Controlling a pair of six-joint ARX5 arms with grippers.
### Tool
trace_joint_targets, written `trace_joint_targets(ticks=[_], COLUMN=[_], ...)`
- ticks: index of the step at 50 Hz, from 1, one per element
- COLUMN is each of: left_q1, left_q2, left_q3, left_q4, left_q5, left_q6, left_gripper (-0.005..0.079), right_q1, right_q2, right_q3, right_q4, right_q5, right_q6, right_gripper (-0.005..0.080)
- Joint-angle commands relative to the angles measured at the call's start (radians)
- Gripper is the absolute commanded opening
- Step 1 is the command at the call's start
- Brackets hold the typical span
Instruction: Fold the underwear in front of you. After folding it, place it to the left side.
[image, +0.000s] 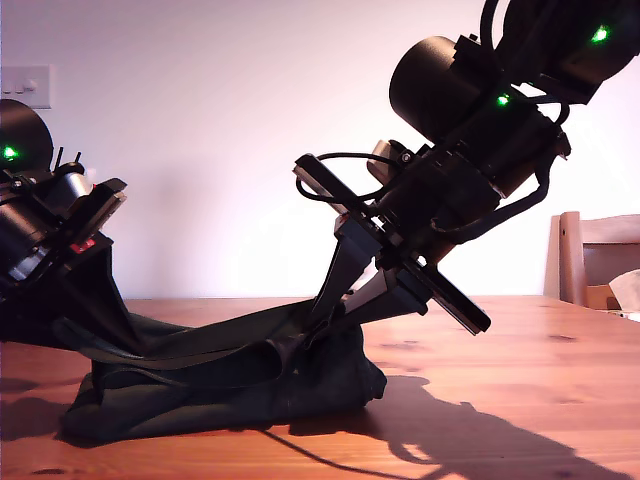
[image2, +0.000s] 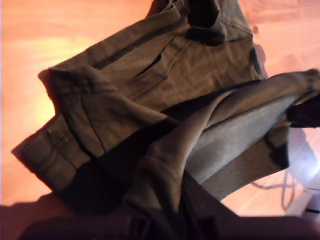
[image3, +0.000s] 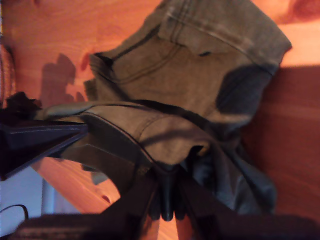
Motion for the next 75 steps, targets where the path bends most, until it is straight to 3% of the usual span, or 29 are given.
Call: trace_joint_targets(ticks=[1, 5, 22, 30, 33, 41, 51, 60, 75], left_q1=[0.020, 0.020, 0.017, 0.004, -0.009, -0.021, -0.014, 0.000, 0.036], left_q2=[-0.003, -0.003, -0.003, -0.003, -0.003, -0.003, -0.003, -0.003, -0.003], left_q3=[-0.015, -0.015, -0.015, -0.015, -0.015, -0.015, -0.015, -0.013, 0.058], left_q4=[-0.010, -0.003, 0.051, 0.007, -0.002, -0.006, 0.005, 0.020, -0.046], left_q5=[-0.035, -0.036, -0.037, -0.019, -0.019, -0.045, -0.121, -0.114, 0.043], left_q6=[-0.003, -0.014, -0.105, -0.133, -0.132, -0.102, -0.058, -0.046, -0.098], left_gripper=[-0.0019, -0.0019, -0.0019, -0.0016, 0.0022, 0.0292, 0.0354, 0.0539, 0.0550], right_q1=[-0.023, -0.023, -0.014, 0.003, 0.003, 0.003, 0.006, 0.011, 0.011], right_q2=[0.019, 0.019, 0.018, 0.018, 0.018, 0.018, 0.018, 0.018, 0.018], right_q3=[0.003, 0.003, 0.003, 0.003, 0.003, 0.003, 0.003, 0.003, 0.003], right_q4=[0.002, 0.002, -0.011, -0.008, -0.008, -0.009, -0.010, -0.013, -0.018], right_q5=[0.013, -0.005, -0.241, -0.269, -0.269, -0.296, -0.340, -0.348, -0.376], right_q6=[0.004, 0.004, 0.011, 0.000, 0.000, -0.001, -0.008, -0.028, -0.051], right_gripper=[0.0151, 0.0200, 0.0200, 0.0200, 0.0200, 0.0200, 0.0200, 0.0200, 0.0200])
